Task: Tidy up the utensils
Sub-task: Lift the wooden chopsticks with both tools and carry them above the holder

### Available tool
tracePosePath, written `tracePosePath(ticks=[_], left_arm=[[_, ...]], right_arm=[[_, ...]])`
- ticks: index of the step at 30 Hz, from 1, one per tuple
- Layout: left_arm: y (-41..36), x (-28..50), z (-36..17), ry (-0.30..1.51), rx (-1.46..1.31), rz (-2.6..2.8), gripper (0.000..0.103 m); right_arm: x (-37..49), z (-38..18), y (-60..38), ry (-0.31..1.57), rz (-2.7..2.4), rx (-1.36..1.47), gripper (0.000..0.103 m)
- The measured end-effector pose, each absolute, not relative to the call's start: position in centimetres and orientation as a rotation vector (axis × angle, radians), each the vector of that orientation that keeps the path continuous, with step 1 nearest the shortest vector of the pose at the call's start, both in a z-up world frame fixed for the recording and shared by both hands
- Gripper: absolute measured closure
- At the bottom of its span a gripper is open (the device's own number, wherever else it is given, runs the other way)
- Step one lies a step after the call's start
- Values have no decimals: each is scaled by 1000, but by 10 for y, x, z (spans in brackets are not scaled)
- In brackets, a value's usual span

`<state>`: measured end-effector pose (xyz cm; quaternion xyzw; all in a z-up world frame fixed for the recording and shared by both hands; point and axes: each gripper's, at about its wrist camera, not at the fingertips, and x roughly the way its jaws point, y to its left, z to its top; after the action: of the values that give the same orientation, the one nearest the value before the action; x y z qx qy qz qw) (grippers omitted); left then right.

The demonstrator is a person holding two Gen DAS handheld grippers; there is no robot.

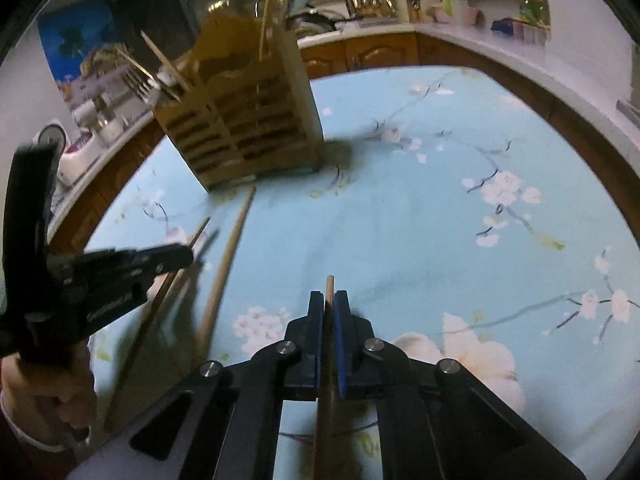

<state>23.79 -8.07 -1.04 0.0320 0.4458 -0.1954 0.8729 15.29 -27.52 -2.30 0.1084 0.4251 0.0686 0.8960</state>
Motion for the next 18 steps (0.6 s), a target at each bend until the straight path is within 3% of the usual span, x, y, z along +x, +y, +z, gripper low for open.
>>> tracePosePath(ticks=[18], left_arm=[[-19,169,83,724,-123,-463,98]], right_arm=[[113,70,-273,637,222,296,98]])
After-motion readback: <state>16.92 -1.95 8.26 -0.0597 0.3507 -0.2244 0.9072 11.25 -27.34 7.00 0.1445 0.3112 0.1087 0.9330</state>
